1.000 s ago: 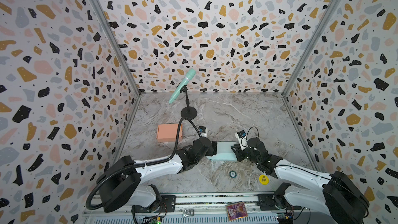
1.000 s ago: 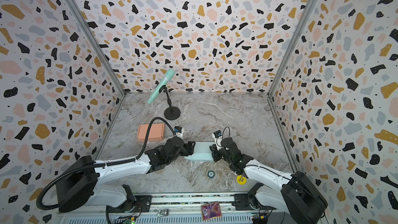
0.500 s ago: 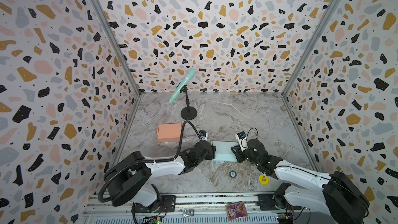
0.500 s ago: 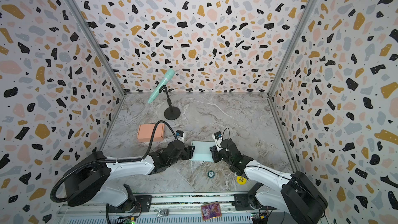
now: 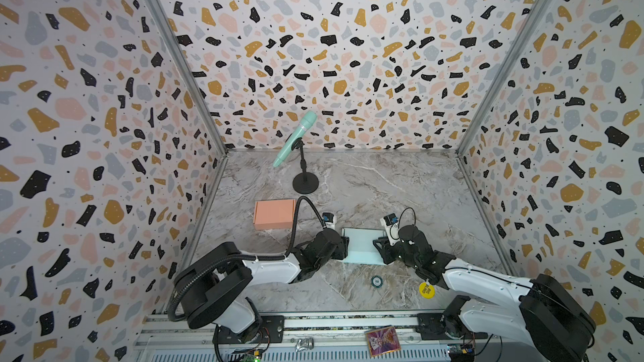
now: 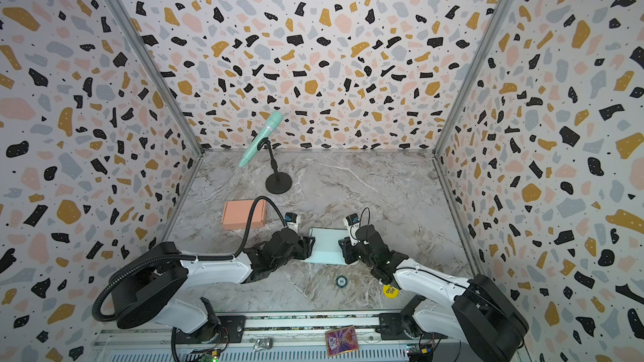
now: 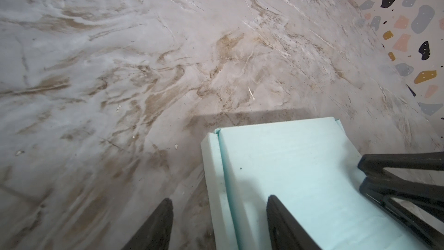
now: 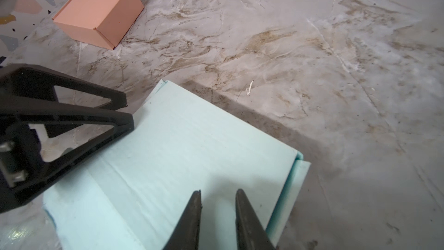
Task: Assemble paper box
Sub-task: Close the paper box at the center of the table.
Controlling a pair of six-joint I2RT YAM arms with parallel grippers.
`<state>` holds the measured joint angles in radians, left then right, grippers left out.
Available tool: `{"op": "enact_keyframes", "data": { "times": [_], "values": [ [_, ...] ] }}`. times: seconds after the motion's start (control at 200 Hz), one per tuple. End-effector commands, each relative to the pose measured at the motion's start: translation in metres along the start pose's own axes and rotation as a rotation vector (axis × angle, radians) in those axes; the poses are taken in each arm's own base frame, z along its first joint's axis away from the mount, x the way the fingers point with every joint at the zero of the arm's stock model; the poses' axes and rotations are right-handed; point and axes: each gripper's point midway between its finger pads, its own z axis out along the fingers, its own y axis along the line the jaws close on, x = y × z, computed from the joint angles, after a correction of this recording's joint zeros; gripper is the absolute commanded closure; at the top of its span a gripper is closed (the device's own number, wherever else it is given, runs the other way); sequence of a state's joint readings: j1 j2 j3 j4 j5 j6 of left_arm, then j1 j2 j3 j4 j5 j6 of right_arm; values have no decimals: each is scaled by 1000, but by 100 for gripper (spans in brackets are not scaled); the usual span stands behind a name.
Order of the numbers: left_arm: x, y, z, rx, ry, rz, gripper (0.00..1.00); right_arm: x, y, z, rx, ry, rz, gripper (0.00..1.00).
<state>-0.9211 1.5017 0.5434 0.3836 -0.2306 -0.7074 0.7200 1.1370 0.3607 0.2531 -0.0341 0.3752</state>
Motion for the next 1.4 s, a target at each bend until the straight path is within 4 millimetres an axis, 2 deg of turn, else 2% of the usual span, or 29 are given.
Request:
{"op": "enact_keyframes", "data": {
  "times": [0.0,0.255,0.385,0.841,1.262,1.397],
  "values": [
    [11,6,2,-2,28,-3,37,5,-2,-3,2,15,42,64],
    [16,10,3,-6,35,-2,38,-3,-10,-18,-33,-32,155,38],
    [18,9,4,-3,41,5,39,-4,-13,-22,-68,-36,201,32],
    [24,7,6,11,54,1,40,11,-3,-16,-154,26,210,40],
    [31,10,9,7,66,3,43,29,-15,-11,-66,64,198,45],
    [33,12,9,5,69,2,43,25,-15,-14,-23,40,173,45]
  ]
}}
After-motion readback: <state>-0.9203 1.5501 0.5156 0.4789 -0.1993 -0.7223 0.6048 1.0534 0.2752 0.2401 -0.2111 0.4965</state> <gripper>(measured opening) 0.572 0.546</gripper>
